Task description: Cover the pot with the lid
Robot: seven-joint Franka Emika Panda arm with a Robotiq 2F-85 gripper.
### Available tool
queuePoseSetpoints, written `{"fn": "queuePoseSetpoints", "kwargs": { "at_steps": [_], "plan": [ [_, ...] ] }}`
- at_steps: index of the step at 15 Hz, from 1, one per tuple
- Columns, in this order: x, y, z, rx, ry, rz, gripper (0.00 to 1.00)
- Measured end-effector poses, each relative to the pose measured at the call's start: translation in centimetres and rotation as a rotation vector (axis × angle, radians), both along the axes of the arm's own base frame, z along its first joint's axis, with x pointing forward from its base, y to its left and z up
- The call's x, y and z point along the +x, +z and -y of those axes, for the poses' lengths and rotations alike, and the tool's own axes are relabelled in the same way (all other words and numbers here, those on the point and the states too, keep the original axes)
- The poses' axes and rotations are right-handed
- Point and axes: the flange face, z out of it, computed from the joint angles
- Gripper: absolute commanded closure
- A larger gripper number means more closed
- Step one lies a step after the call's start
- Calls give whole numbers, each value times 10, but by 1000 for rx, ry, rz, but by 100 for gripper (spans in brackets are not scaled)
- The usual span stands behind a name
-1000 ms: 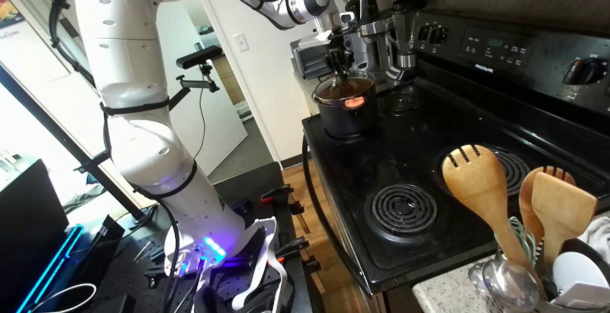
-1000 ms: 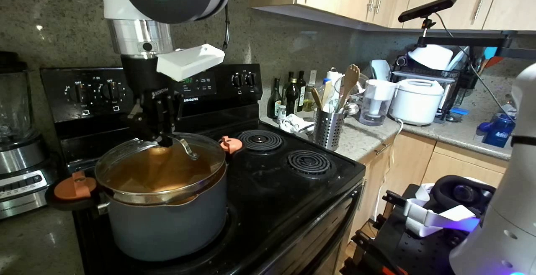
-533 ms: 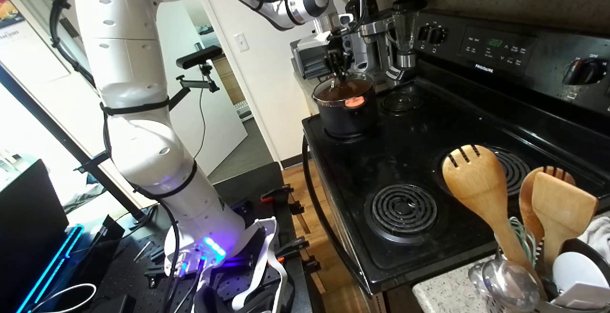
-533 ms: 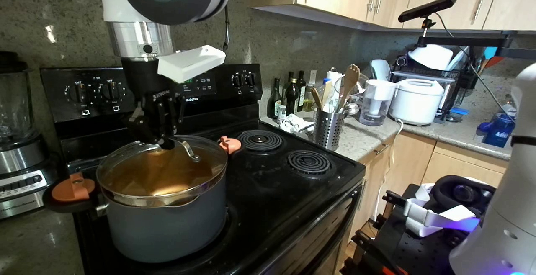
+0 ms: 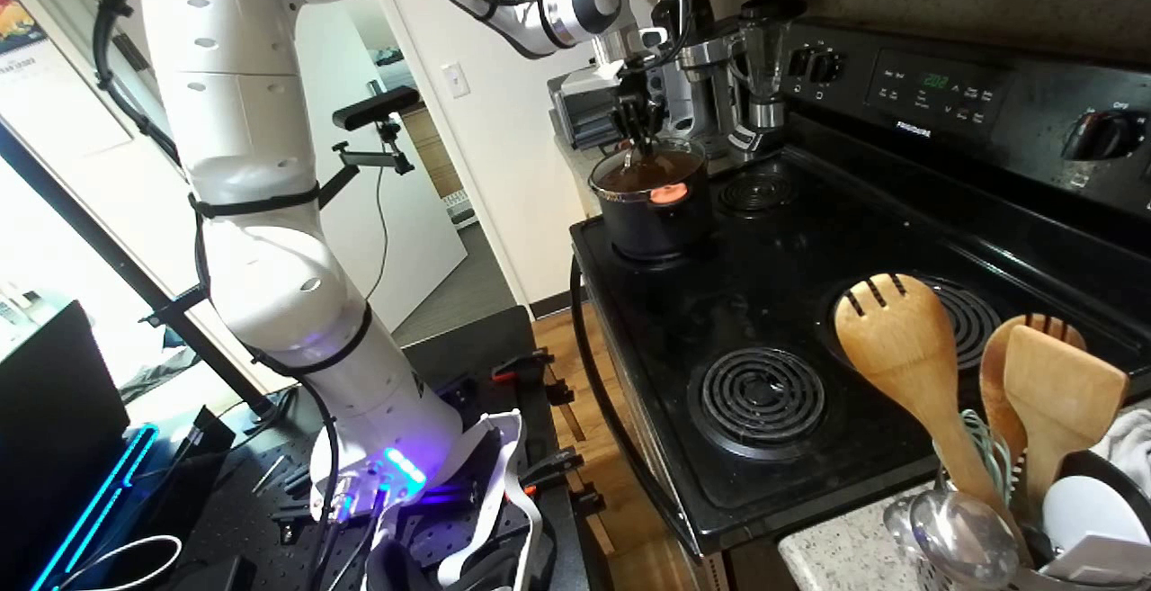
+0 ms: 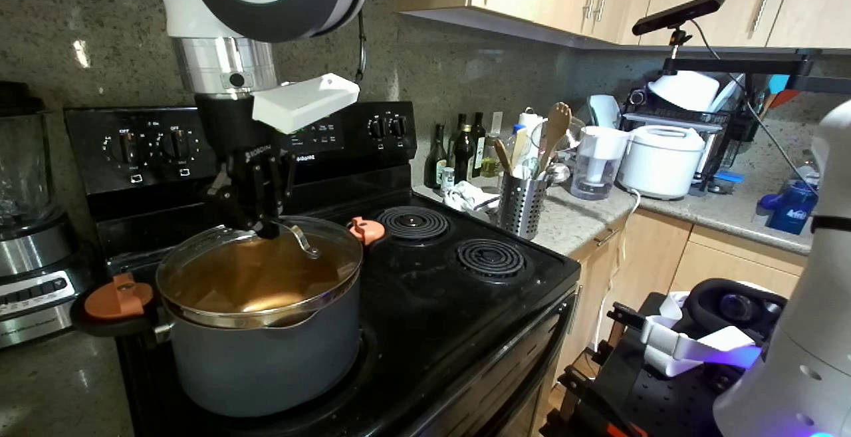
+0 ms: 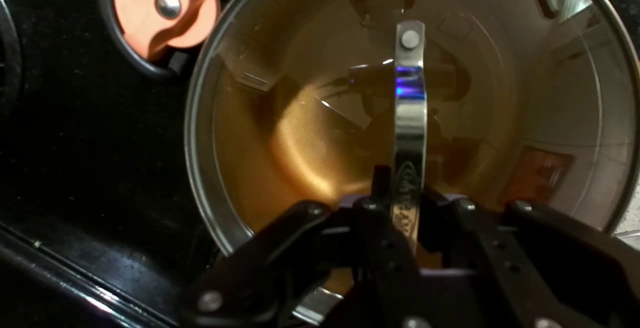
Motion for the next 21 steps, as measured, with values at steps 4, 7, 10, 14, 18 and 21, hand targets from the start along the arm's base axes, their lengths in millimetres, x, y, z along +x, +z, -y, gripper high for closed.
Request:
{"fn": "queuePoseSetpoints", "kwargs": {
  "at_steps": [4, 7, 10, 14, 18, 21],
  "plan": [
    [0, 0, 1, 0, -2, -2, 98],
    [1, -1, 2, -1, -5, -4, 98],
    [1, -3, 5, -3, -10, -6, 98],
    [2, -6, 10, -10, -17, -11, 58],
    [3, -6, 14, -19, -24, -17, 27],
    [4, -5, 17, -25, -30, -20, 6]
  ]
}}
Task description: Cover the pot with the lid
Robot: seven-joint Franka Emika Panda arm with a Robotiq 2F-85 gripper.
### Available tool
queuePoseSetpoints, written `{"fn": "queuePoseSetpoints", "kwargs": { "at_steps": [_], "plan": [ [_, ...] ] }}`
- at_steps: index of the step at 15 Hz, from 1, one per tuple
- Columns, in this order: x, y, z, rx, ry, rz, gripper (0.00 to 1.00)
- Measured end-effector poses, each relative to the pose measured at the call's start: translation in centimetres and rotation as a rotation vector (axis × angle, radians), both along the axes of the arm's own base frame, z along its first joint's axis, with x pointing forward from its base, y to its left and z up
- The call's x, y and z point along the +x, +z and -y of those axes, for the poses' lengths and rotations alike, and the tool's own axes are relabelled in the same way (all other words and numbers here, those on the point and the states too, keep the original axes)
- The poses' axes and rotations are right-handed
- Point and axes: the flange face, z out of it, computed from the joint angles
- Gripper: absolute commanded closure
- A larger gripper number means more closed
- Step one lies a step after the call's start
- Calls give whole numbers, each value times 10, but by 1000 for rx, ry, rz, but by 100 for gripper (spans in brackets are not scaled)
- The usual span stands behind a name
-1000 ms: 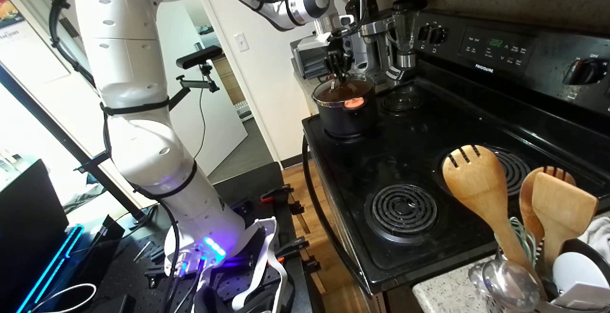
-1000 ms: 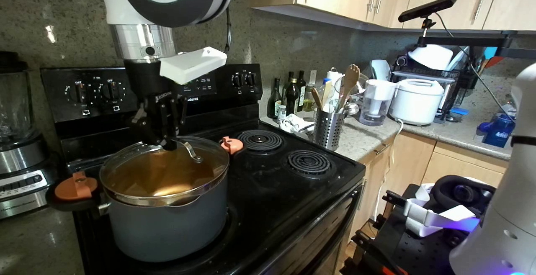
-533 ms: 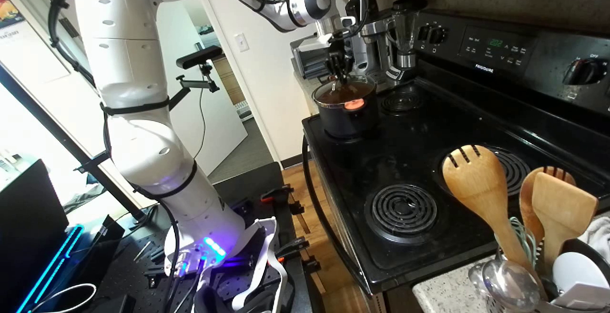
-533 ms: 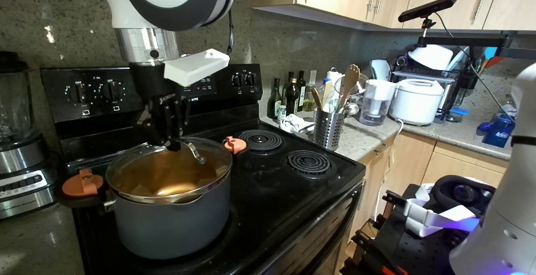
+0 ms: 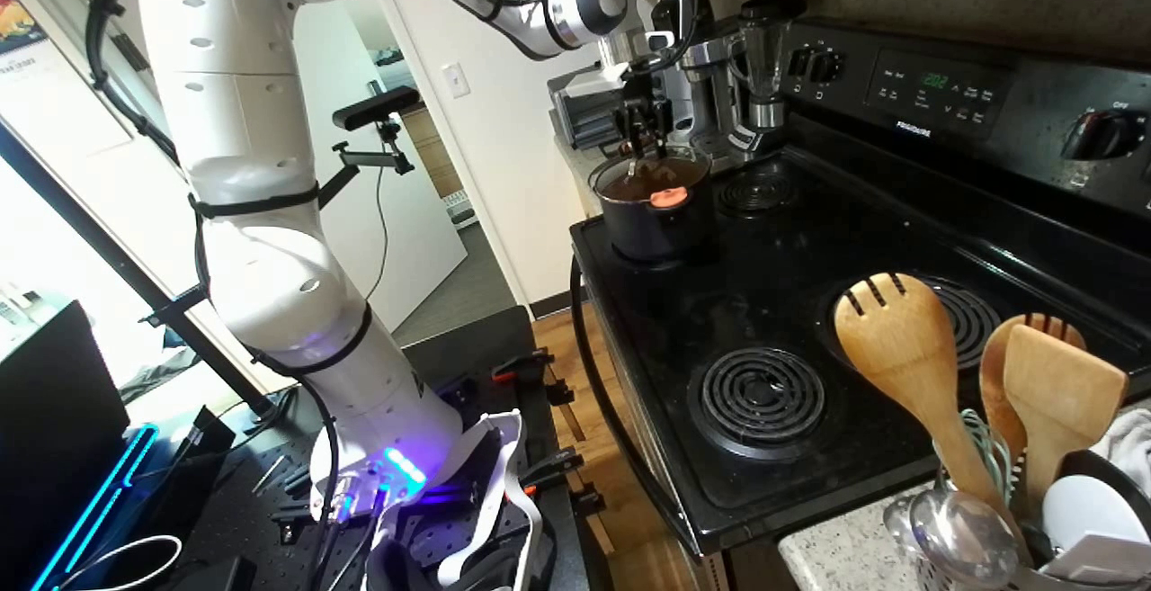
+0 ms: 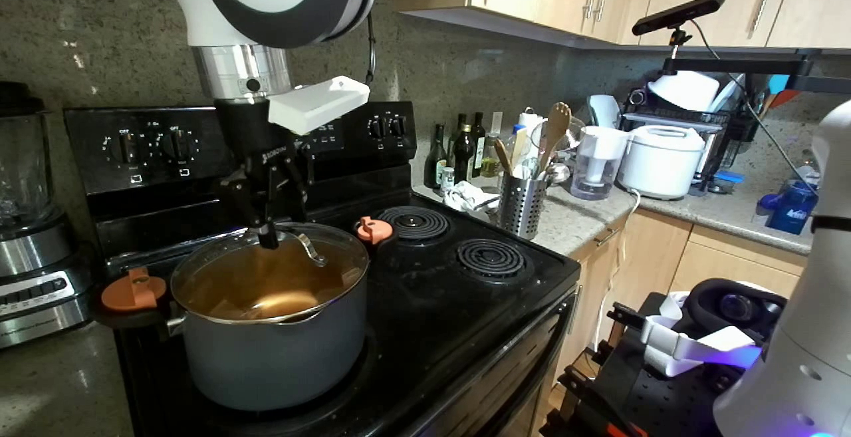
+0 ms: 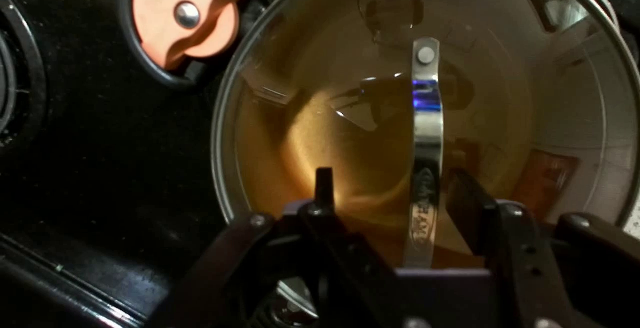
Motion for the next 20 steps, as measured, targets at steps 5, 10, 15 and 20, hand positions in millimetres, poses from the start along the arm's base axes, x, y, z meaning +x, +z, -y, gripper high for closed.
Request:
{"fn": "queuePoseSetpoints", "kwargs": {
  "at_steps": [5, 10, 15, 20],
  "plan": [
    [0, 9, 0, 4, -1, 12, 0],
    [-13, 55, -2, 29, 11, 72, 0],
    [-40, 118, 21, 88, -87, 219, 0],
    [-59, 140, 79, 142, -307, 330, 0]
  ]
}}
